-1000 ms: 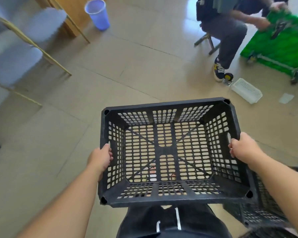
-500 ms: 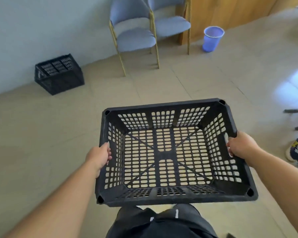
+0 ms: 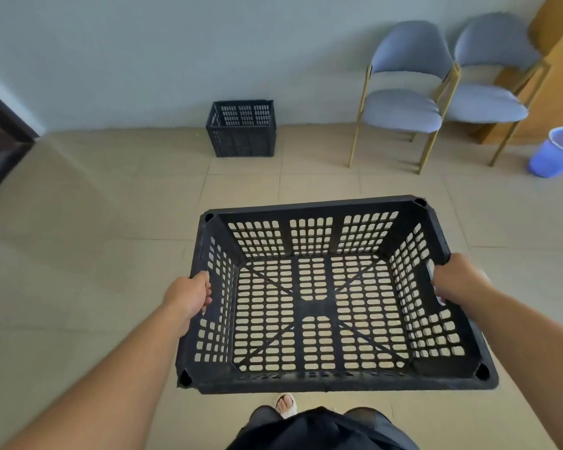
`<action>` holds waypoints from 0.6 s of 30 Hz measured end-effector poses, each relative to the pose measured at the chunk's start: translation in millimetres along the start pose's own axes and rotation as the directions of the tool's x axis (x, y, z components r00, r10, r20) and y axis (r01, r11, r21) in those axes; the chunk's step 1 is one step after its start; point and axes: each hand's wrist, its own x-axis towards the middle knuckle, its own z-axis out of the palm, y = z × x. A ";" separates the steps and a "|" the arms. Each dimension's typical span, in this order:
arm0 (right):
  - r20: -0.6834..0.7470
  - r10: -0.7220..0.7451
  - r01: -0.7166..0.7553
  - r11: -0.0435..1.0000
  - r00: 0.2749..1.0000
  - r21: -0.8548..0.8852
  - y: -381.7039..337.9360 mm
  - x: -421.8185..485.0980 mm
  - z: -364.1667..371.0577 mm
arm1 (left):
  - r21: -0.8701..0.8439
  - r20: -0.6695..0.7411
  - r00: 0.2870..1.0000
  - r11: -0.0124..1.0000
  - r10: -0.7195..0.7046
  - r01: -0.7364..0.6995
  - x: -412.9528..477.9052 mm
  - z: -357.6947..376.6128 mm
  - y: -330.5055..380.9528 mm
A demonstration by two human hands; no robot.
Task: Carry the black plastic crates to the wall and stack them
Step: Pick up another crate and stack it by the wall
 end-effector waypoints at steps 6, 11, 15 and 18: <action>0.012 -0.042 0.043 0.998 0.999 -0.037 -85.7 26.6 30.0 | -0.039 -0.026 0.999 0.999 -0.035 0.034 62.6 -43.2 23.4; 0.036 -0.017 0.018 0.999 0.999 -0.030 -145.7 80.8 43.5 | -0.038 -0.051 0.997 0.998 -0.053 0.051 113.0 -48.6 64.0; 0.083 -0.043 0.043 0.999 0.996 0.004 -206.0 126.9 44.5 | -0.044 -0.073 0.995 0.997 -0.063 0.060 157.7 -43.2 106.3; 0.113 -0.070 0.072 0.997 0.991 -0.013 -249.7 163.9 48.1 | -0.081 -0.100 0.989 0.992 -0.106 0.098 182.4 -40.9 136.0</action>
